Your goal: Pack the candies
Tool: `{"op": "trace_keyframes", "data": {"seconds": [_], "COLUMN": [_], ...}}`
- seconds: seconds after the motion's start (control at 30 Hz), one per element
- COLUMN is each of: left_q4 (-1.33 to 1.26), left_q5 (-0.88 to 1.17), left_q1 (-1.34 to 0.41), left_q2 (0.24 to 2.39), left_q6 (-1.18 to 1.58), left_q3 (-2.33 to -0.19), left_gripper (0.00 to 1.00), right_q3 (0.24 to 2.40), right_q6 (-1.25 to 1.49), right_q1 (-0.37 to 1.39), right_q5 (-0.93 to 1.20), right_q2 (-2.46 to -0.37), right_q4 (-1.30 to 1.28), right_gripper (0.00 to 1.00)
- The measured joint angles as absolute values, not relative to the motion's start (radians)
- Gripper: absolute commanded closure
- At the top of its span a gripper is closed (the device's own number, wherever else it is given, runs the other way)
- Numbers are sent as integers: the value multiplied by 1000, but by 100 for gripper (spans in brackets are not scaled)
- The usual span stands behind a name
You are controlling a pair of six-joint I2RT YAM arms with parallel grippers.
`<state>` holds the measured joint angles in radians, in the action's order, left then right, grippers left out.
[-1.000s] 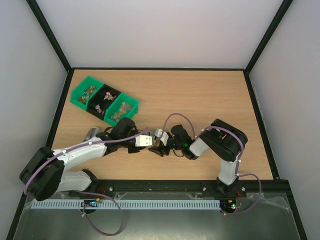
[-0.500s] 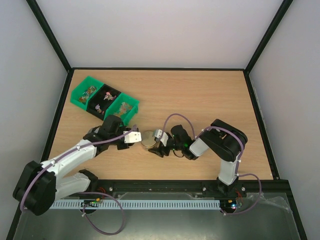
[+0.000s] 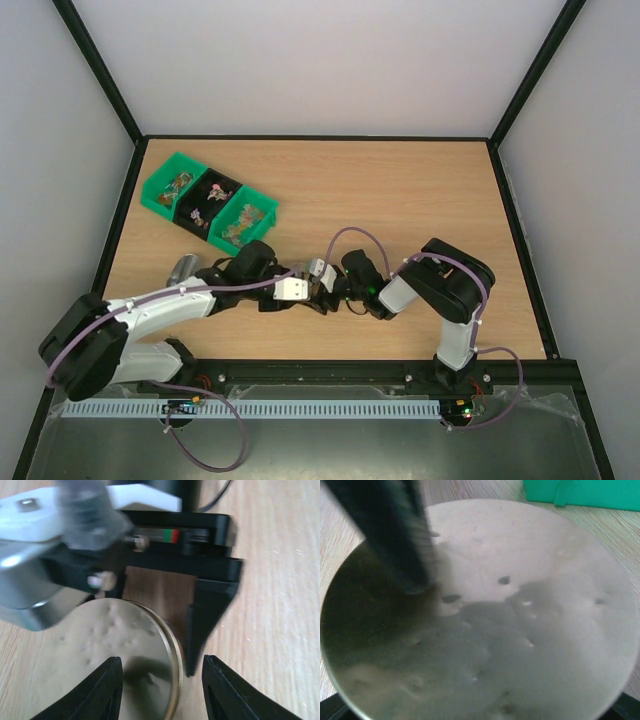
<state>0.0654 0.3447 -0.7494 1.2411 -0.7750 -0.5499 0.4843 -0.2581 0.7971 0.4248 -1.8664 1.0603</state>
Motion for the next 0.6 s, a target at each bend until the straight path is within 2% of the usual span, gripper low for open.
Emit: {"op": "trace_keyframes", "data": {"seconds": [0.2, 0.6], "left_q4": [34, 44], "left_q5": [286, 312], "left_q1": [-751, -633], "left_q2": [1281, 1201], "left_q6": [-745, -800], "left_q3": [-570, -511], "left_gripper": [68, 72], "right_q3": [485, 485], "right_q6": [-261, -253], "right_q1": [797, 794], "right_q5": [418, 387], "right_q2": [-1866, -1864], "right_q4": [1060, 1061], "right_gripper": [70, 73]}}
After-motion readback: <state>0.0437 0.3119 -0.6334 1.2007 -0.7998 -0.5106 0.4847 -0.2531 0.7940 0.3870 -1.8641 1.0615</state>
